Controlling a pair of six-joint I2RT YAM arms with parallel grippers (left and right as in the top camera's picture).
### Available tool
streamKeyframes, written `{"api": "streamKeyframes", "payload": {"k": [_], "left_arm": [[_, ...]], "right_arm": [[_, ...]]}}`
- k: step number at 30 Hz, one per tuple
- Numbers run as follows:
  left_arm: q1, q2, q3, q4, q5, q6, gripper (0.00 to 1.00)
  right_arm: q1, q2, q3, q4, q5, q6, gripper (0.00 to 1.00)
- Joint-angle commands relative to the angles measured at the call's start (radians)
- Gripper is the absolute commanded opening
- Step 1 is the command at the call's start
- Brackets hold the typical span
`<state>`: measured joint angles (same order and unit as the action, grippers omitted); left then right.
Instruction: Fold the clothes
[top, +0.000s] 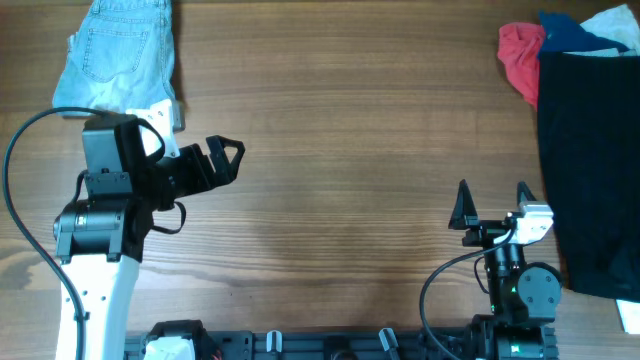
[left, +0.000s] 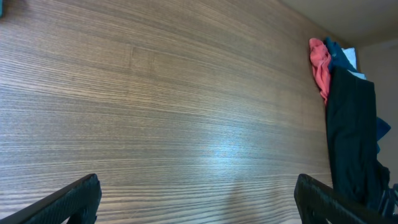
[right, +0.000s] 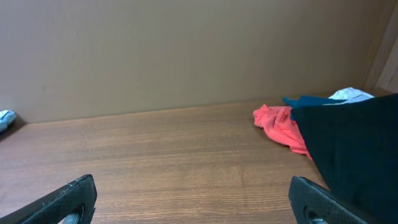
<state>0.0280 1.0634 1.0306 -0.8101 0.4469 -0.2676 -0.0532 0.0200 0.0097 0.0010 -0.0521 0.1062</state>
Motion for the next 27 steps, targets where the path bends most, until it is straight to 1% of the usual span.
{"api": "streamKeyframes", "payload": {"k": [1, 12, 16, 18, 19, 21, 22, 24, 26, 27], "left_arm": [[-0.005, -0.001, -0.002, 0.003, 0.005, -0.002, 1.0], [-0.005, -0.001, -0.002, 0.003, 0.005, -0.002, 1.0], [-0.004, -0.001, -0.002, -0.023, 0.002, -0.002, 1.0], [-0.017, -0.001, -0.004, -0.027, 0.005, -0.04, 1.0], [-0.042, -0.009, -0.017, -0.008, -0.023, -0.04, 1.0], [-0.103, -0.049, -0.07, 0.084, -0.109, -0.04, 1.0], [-0.15, -0.093, -0.13, 0.169, -0.166, -0.04, 1.0], [-0.207, -0.198, -0.269, 0.311, -0.219, -0.05, 1.0], [-0.217, -0.309, -0.415, 0.426, -0.261, -0.09, 1.0], [-0.214, -0.351, -0.476, 0.475, -0.262, -0.089, 1.0]], "right_arm": [[-0.005, -0.016, -0.005, 0.002, -0.016, -0.021, 1.0], [-0.005, -0.016, -0.005, 0.002, -0.016, -0.021, 1.0], [-0.005, -0.016, -0.005, 0.002, -0.016, -0.021, 1.0], [-0.005, -0.016, -0.005, 0.002, -0.016, -0.021, 1.0], [-0.005, -0.016, -0.005, 0.002, -0.016, -0.021, 1.0], [-0.005, -0.016, -0.005, 0.002, -0.016, -0.021, 1.0], [-0.005, -0.016, -0.005, 0.002, -0.016, -0.021, 1.0], [-0.005, -0.016, -0.005, 0.002, -0.016, -0.021, 1.0], [-0.005, -0.016, -0.005, 0.002, -0.016, -0.021, 1.0], [-0.005, -0.016, -0.005, 0.002, -0.016, -0.021, 1.0]]}}
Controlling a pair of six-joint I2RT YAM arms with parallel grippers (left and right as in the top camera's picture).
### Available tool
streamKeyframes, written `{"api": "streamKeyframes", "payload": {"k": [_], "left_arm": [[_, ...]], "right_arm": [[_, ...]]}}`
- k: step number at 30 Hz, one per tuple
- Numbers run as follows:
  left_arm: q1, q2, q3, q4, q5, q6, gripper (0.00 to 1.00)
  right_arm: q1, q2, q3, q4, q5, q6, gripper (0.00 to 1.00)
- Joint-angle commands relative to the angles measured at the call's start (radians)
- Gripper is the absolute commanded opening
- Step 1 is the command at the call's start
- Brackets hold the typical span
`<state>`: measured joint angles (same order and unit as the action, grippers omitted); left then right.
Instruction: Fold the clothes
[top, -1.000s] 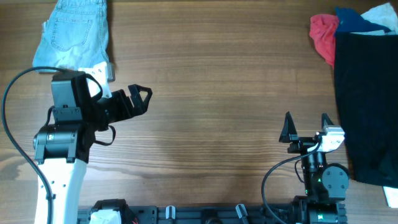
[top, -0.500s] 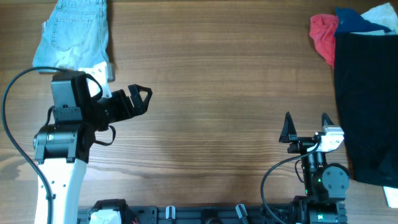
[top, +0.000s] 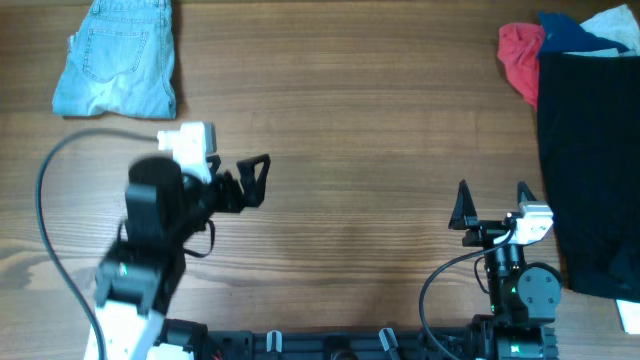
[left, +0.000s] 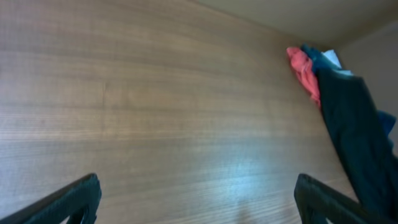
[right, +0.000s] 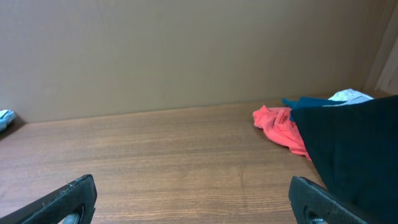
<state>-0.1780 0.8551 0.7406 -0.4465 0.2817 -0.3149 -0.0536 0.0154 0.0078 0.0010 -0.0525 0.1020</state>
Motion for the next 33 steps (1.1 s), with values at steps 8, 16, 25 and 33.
{"api": "streamKeyframes", "payload": {"k": [8, 16, 25, 33], "left_arm": [[0.074, -0.551, -0.624, 0.388, -0.13, -0.037, 1.0], [0.111, -0.773, -0.692, 0.356, -0.218, -0.03, 1.0], [0.114, -0.852, -0.73, 0.37, -0.257, -0.029, 1.0], [0.126, -0.852, -0.73, 0.404, -0.196, 0.106, 1.0]], "right_arm": [[-0.005, -0.012, -0.003, 0.002, -0.016, -0.017, 1.0], [-0.005, -0.012, -0.003, 0.002, -0.016, -0.017, 1.0], [-0.005, -0.012, -0.003, 0.002, -0.016, -0.017, 1.0], [-0.005, -0.012, -0.003, 0.002, -0.016, -0.017, 1.0]]}}
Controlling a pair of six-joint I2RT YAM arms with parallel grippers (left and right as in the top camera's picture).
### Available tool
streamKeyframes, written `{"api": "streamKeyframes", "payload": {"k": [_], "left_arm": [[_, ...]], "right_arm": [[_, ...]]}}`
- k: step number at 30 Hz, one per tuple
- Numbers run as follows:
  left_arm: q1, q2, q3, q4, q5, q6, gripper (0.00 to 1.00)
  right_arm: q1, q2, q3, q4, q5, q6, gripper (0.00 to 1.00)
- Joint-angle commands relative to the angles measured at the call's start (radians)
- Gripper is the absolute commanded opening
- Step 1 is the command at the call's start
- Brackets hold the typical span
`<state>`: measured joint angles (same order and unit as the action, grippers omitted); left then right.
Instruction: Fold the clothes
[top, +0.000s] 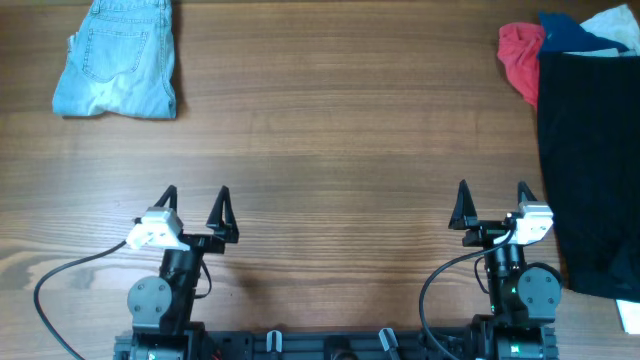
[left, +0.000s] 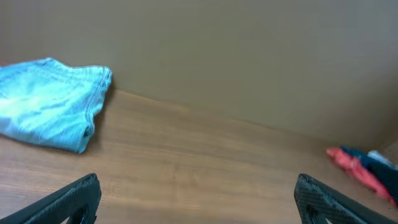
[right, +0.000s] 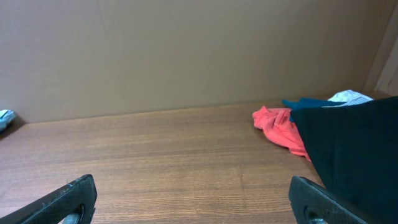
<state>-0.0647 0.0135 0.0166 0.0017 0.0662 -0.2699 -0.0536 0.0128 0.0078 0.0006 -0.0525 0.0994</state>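
Note:
Folded light-blue denim shorts (top: 120, 58) lie at the table's far left corner, also seen in the left wrist view (left: 50, 102). A pile of clothes lies at the far right: a red garment (top: 520, 55), a blue one (top: 572, 35) and a large dark garment (top: 590, 160). The red garment (right: 280, 127) and the dark garment (right: 357, 149) show in the right wrist view. My left gripper (top: 195, 205) stands open and empty near the front left. My right gripper (top: 490, 205) stands open and empty near the front right, just left of the dark garment.
A white cloth (top: 618, 25) peeks out at the far right corner behind the pile. The wooden table (top: 340, 150) spreads between the shorts and the pile. A plain wall (right: 186, 50) stands behind the table.
My left arm has drawn back from the mid-left of the table to its rest pose at the front left, gripper open and pointing to the far side. The right arm has not moved.
My left arm stood just below the folded denim shorts, gripper open and empty. Then it was farther from the shorts, toward the middle left. Now it rests at the front left. The shorts, the clothes pile and my right gripper stayed where they were.

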Motion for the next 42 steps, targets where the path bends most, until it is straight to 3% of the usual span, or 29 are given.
{"api": "streamKeyframes", "payload": {"k": [1, 5, 42], "left_arm": [[0.016, -0.011, -0.006, -0.072, 0.02, 0.061, 1.0], [0.016, -0.011, -0.006, -0.08, 0.053, 0.159, 1.0], [0.016, -0.011, -0.006, -0.079, 0.045, 0.158, 1.0]], "right_arm": [[-0.005, -0.009, -0.003, 0.002, -0.016, -0.014, 1.0], [-0.005, -0.009, -0.003, 0.002, -0.016, -0.014, 1.0], [-0.005, -0.009, -0.003, 0.002, -0.016, -0.014, 1.0]]}}
